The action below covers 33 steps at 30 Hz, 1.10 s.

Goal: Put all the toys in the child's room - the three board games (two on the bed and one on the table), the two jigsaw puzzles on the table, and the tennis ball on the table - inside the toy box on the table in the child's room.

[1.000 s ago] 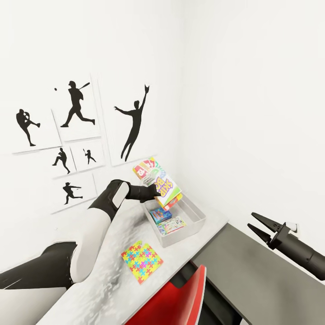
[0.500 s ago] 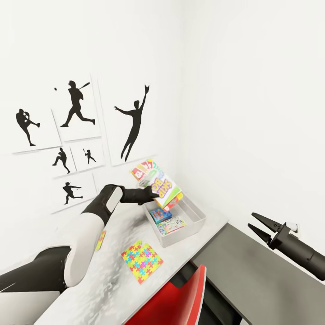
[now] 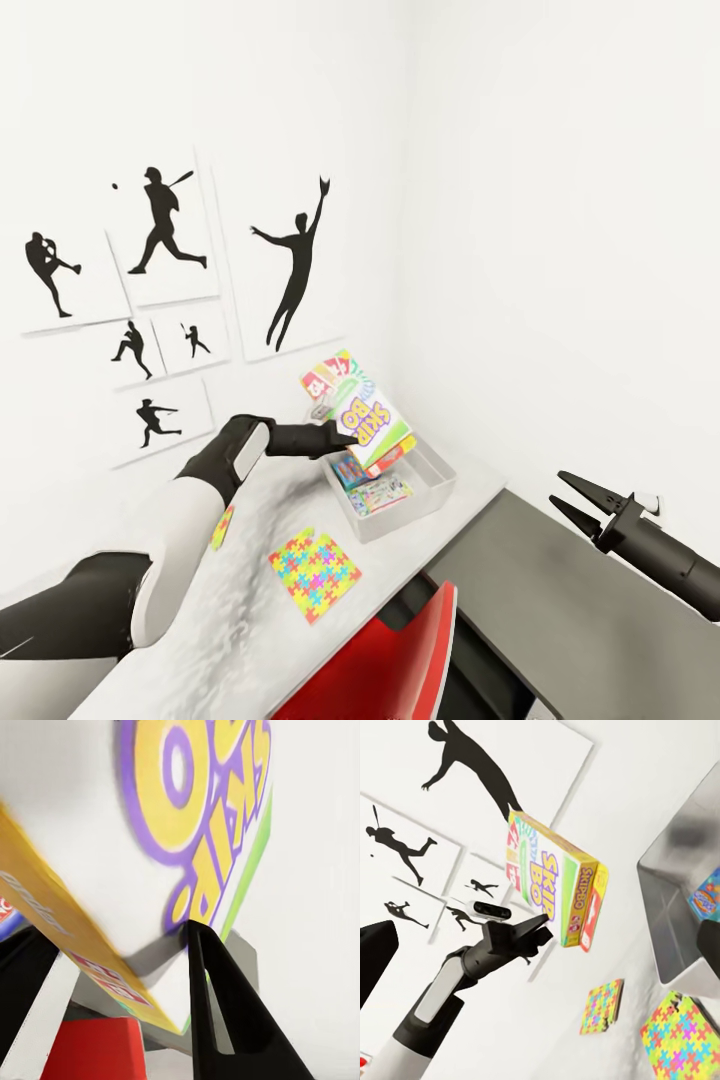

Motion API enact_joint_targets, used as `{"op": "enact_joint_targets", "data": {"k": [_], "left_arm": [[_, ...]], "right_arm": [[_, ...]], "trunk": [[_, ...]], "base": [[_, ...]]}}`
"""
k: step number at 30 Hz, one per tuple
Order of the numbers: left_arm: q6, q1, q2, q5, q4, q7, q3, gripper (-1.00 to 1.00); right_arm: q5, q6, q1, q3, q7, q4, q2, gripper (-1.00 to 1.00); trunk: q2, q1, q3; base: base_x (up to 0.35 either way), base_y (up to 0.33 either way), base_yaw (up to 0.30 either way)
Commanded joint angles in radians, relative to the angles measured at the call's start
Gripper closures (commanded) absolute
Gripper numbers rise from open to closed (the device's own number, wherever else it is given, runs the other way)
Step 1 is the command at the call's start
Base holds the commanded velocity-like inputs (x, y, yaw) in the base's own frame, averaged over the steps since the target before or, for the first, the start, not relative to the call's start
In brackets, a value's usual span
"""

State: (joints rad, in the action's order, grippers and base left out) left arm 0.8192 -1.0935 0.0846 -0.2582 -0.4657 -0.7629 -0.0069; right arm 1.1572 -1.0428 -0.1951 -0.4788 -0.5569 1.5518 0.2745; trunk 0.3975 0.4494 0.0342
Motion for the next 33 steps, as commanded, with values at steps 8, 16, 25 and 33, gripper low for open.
{"op": "enact_joint_targets", "data": {"k": [8, 16, 25, 33], "left_arm": [[-0.009, 0.001, -0.001, -0.001, 0.001, -0.004, -0.008, 1.0], [-0.014, 0.0, 0.0, 0.0, 0.001, 0.003, -0.008, 1.0], [-0.022, 0.0, 0.005, 0.0, 0.001, 0.011, -0.008, 1.0], [-0.023, -0.005, -0.001, -0.001, -0.001, 0.05, 0.004, 1.0]], "right_arm": [[-0.007, -0.004, -0.001, -0.001, -0.008, 0.0, -0.001, -1.0], [-0.007, -0.004, -0.001, -0.001, -0.008, -0.001, -0.001, -1.0], [-0.007, -0.004, -0.001, -0.001, -0.008, 0.0, -0.001, -1.0], [-0.007, -0.004, -0.001, -0.001, -0.008, -0.001, -0.001, -1.0]], "trunk": [[0.002, 0.001, 0.015], [0.002, 0.001, 0.02], [0.002, 0.001, 0.021], [0.002, 0.001, 0.027]], "base": [[0.0, 0.0, -0.049], [0.0, 0.0, -0.132], [0.0, 0.0, -0.008], [0.0, 0.0, 0.09]]}}
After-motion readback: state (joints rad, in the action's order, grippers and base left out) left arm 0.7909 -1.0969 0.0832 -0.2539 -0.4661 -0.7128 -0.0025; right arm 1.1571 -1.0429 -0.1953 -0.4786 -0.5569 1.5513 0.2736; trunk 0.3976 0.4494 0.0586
